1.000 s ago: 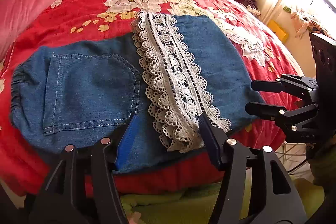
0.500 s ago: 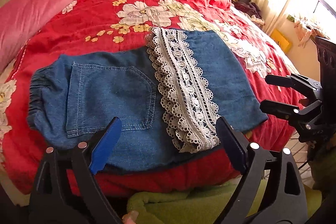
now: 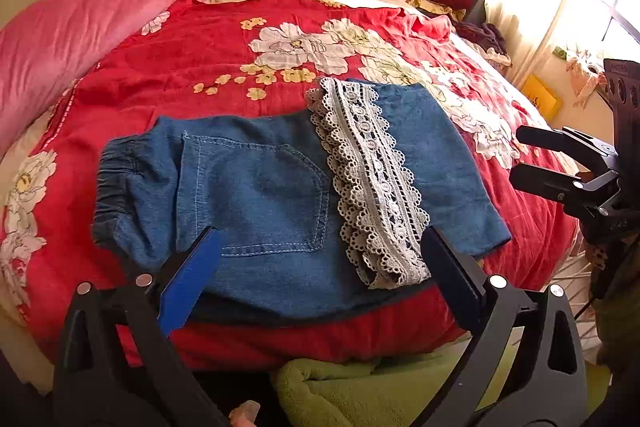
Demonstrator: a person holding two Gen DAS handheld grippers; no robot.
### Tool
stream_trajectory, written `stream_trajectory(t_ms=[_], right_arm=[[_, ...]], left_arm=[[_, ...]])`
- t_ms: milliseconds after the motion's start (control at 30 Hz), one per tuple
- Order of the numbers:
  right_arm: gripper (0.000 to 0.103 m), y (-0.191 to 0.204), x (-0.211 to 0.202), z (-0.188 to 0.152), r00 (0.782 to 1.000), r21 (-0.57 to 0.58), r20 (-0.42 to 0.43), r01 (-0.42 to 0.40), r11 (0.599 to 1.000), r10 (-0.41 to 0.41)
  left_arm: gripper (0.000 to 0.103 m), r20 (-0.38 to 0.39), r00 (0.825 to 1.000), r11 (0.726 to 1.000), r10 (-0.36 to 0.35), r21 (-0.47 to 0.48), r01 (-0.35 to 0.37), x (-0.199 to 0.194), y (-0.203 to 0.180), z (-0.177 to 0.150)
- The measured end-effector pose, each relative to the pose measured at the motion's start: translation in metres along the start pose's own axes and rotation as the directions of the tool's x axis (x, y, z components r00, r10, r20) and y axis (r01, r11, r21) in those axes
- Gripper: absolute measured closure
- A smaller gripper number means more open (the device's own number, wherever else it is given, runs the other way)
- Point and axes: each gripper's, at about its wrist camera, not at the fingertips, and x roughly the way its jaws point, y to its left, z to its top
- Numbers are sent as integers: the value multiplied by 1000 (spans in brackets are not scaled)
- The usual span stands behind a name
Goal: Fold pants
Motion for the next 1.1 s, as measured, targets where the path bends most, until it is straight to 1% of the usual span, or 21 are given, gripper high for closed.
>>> stream_trajectory(t_ms=[233, 533, 700, 867, 1000, 1100], right_arm=[[6, 17, 3, 23, 1000, -42, 21, -17, 999, 18], [6, 50, 25, 53, 996, -108, 10, -85, 990, 87], [6, 69, 45, 70, 990, -139, -17, -138, 981, 137], [6, 87, 68, 90, 982, -167, -44, -187, 968, 182], [6, 102, 90, 107, 974, -196, -75, -223, 955, 212], [6, 113, 108, 118, 965, -211, -110, -257, 943, 238]], left_arm=[[10, 39, 999, 997, 34, -65, -31, -16, 27, 2], [10, 66, 995, 982, 79, -180, -66, -34, 76, -5], [10, 39, 996, 958, 80, -280, -66, -31, 110, -13], [10, 28, 998, 936, 51, -351, -39, -23, 132, -22], [10, 12, 999, 927, 36, -374, -28, -13, 139, -26], [10, 8, 1000, 930, 30, -367, -25, -8, 137, -28]])
